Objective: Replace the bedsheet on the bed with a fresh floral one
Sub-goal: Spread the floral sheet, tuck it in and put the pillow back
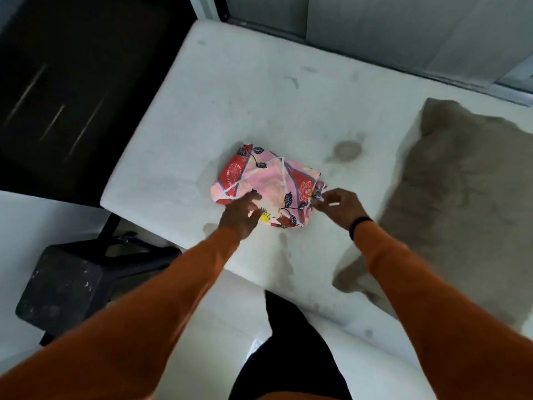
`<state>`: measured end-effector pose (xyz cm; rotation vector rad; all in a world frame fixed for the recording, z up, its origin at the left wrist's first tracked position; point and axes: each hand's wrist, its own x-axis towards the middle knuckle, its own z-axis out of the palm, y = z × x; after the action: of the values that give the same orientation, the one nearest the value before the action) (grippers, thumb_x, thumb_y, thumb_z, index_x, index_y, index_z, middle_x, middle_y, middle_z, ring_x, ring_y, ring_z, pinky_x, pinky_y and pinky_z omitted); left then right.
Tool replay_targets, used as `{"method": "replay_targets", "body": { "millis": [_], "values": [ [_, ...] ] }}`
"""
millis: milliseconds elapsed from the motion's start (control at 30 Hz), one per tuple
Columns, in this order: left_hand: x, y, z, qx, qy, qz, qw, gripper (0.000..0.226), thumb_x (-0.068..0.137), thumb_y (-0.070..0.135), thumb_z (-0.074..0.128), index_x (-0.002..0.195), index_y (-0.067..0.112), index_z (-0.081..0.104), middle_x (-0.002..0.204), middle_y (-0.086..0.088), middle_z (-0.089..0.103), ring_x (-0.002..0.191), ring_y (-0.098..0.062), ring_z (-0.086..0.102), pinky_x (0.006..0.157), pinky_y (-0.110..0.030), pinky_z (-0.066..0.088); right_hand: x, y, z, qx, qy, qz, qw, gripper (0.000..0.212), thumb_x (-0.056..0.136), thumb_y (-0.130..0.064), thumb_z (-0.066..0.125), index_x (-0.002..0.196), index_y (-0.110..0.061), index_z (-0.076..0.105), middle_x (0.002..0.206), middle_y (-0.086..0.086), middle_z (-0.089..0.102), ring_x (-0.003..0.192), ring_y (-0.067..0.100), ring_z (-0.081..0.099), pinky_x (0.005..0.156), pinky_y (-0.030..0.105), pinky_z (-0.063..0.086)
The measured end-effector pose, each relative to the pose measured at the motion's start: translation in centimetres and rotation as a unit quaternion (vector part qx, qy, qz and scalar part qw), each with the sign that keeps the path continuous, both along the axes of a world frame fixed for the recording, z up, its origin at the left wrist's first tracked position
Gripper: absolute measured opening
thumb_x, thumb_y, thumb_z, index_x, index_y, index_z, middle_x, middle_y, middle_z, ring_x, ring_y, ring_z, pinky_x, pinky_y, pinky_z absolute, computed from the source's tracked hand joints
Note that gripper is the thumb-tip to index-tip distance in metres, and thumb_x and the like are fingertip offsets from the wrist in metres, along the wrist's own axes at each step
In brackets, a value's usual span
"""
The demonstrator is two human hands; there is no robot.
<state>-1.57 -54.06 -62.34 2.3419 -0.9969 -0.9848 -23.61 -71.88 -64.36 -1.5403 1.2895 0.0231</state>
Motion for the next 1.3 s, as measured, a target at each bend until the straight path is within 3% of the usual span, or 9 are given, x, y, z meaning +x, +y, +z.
{"method": "replay_targets", "body": {
  "millis": [267, 433, 533, 633, 733, 867, 1000, 1133, 1300],
  "values": [
    [12.1, -13.7, -9.1, 0.131, -0.108, -0.318, 0.933, 0.084, 0.083, 0.050, 0.079, 0.153, 0.030, 0.038, 0.159, -0.004, 0.040, 0.146, -0.029, 0.037, 0.119, -0.048, 0.033, 8.8, -8.7, -8.4, -0.017, 0.142, 0.145, 0.979, 0.082, 0.073, -0.044, 0.088, 0.141, -0.013, 0.054, 0.145, 0.011, 0.053, 0.131, 0.030, 0.052, 0.109, 0.037, 0.043],
    [16.0, -17.2, -13.6, 0.182, -0.107, -0.398, 0.893, 0.120, 0.066, 0.065, 0.084, 0.160, 0.040, 0.014, 0.171, 0.000, 0.007, 0.157, -0.028, 0.005, 0.123, -0.062, 0.008, 10.5, -10.6, -12.5, 0.001, 0.163, 0.162, 0.973, 0.099, 0.054, -0.048, 0.098, 0.139, -0.018, 0.057, 0.137, 0.005, 0.059, 0.123, 0.028, 0.057, 0.106, 0.039, 0.047],
    [17.9, -19.8, -14.8, 0.191, -0.142, -0.456, 0.858, 0.137, 0.047, 0.087, 0.078, 0.158, 0.044, 0.010, 0.166, -0.002, 0.023, 0.152, -0.033, 0.021, 0.119, -0.064, 0.013, 10.8, -11.0, -12.7, 0.004, 0.141, 0.144, 0.979, 0.074, 0.056, -0.040, 0.099, 0.118, -0.021, 0.065, 0.112, -0.002, 0.063, 0.103, 0.021, 0.059, 0.085, 0.031, 0.046],
    [18.8, -22.2, -12.8, 0.208, -0.141, -0.481, 0.840, 0.116, 0.051, 0.083, 0.080, 0.148, 0.035, 0.036, 0.137, -0.002, 0.060, 0.123, -0.028, 0.057, 0.109, -0.047, 0.032, 11.4, -10.2, -11.0, -0.030, 0.116, 0.149, 0.982, 0.045, 0.064, -0.025, 0.096, 0.093, -0.025, 0.060, 0.098, -0.001, 0.063, 0.091, 0.021, 0.059, 0.067, 0.026, 0.040],
    [19.6, -23.0, -9.6, 0.258, -0.087, -0.515, 0.813, 0.082, 0.064, 0.065, 0.087, 0.128, 0.023, 0.058, 0.125, -0.003, 0.066, 0.109, -0.026, 0.064, 0.093, -0.031, 0.049, 12.4, -9.5, -8.4, -0.053, 0.103, 0.156, 0.981, 0.038, 0.068, -0.016, 0.090, 0.087, -0.024, 0.058, 0.090, -0.002, 0.062, 0.084, 0.021, 0.058, 0.056, 0.023, 0.036],
    [22.2, -24.9, -3.3, 0.311, -0.045, -0.541, 0.780, 0.060, 0.064, 0.063, 0.087, 0.104, 0.020, 0.071, 0.093, 0.004, 0.077, 0.080, -0.020, 0.075, 0.082, -0.042, 0.063, 13.8, -11.9, -2.2, -0.080, 0.067, 0.183, 0.978, 0.037, 0.069, -0.016, 0.090, 0.091, -0.030, 0.063, 0.089, -0.010, 0.066, 0.085, 0.017, 0.063, 0.066, 0.027, 0.044],
    [25.3, -30.3, 7.2, 0.260, -0.063, -0.517, 0.813, 0.046, 0.065, 0.053, 0.090, 0.095, 0.024, 0.071, 0.089, 0.004, 0.078, 0.076, -0.020, 0.076, 0.077, -0.042, 0.064, 16.0, -18.1, 7.0, -0.177, 0.048, 0.186, 0.965, 0.038, 0.073, -0.002, 0.085, 0.106, -0.013, 0.071, 0.100, 0.004, 0.073, 0.094, 0.021, 0.068, 0.083, 0.036, 0.054],
    [26.7, -35.6, 18.3, 0.133, -0.168, -0.493, 0.843, 0.023, 0.079, 0.029, 0.086, 0.083, 0.021, 0.065, 0.077, 0.005, 0.068, 0.071, -0.020, 0.065, 0.056, -0.019, 0.047, 18.5, -23.9, 16.1, -0.321, 0.060, 0.161, 0.931, 0.028, 0.073, -0.004, 0.085, 0.089, -0.016, 0.067, 0.087, 0.005, 0.068, 0.092, 0.029, 0.069, 0.071, 0.032, 0.043],
    [28.6, -40.3, 29.1, -0.053, -0.303, -0.402, 0.863, 0.026, 0.085, 0.027, 0.075, 0.102, 0.008, 0.070, 0.093, -0.014, 0.071, 0.083, -0.033, 0.069, 0.070, -0.036, 0.053, 21.6, -29.3, 25.8, -0.480, 0.043, 0.059, 0.874, 0.027, 0.077, -0.013, 0.079, 0.103, -0.013, 0.071, 0.099, 0.011, 0.074, 0.099, 0.029, 0.069, 0.084, 0.036, 0.048]
  ]
}}
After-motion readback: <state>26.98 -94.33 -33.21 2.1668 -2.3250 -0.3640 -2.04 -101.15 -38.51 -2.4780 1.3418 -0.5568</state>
